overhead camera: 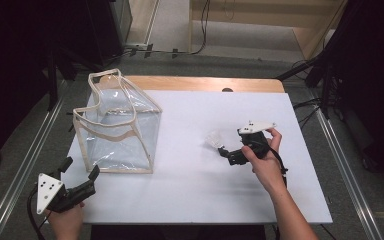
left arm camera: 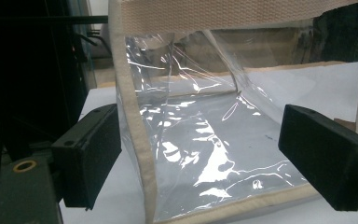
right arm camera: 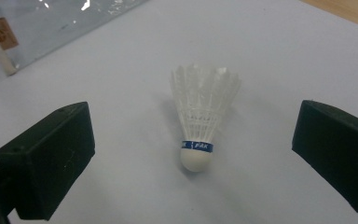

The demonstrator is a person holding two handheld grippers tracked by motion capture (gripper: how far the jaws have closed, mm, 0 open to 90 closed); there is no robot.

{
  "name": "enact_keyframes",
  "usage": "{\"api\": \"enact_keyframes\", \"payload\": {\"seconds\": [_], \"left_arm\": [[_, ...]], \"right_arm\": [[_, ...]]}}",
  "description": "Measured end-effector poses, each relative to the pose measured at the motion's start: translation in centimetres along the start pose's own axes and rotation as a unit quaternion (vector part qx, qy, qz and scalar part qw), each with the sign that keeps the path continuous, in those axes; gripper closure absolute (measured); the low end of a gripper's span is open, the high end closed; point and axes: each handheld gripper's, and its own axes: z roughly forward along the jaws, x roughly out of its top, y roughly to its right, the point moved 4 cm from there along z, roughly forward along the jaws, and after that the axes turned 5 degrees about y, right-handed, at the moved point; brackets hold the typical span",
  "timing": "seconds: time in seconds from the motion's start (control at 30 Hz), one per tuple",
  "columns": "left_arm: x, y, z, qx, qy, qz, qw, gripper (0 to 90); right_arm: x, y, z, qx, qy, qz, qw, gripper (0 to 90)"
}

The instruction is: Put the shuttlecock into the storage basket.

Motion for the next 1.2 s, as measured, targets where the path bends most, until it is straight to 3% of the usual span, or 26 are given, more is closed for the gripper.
{"api": "enact_keyframes", "payload": {"seconds": [0.47, 0.67, 0.8, 1.03, 1.2], "left_arm": [[0.0, 0.0, 0.0, 0.000, 0.000, 0.000, 1.0000, 13.7], [0.0, 0.0, 0.0, 0.000, 0.000, 0.000, 1.0000, 13.7], [0.0, 0.0, 0.0, 0.000, 0.001, 0.000, 1.0000, 13.7], [0.0, 0.1, 0.0, 0.000, 0.000, 0.001, 1.0000, 13.7], [0.0, 0.1, 0.0, 0.000, 0.000, 0.003, 1.0000, 13.7]], "right_arm": [[-1.2, -0.4, 1.8, 0.002, -0.049, -0.019, 0.9986, 0.0], [-2.2, -0.1, 2.6, -0.014, -0.078, -0.026, 0.9965, 11.6], [-2.5, 0.1, 3.0, -0.018, -0.084, -0.029, 0.9958, 12.4], [-3.0, 0.3, 3.9, -0.037, -0.103, 0.003, 0.9940, 31.7], [-3.2, 0.2, 4.3, -0.032, -0.106, 0.012, 0.9938, 41.3]]}}
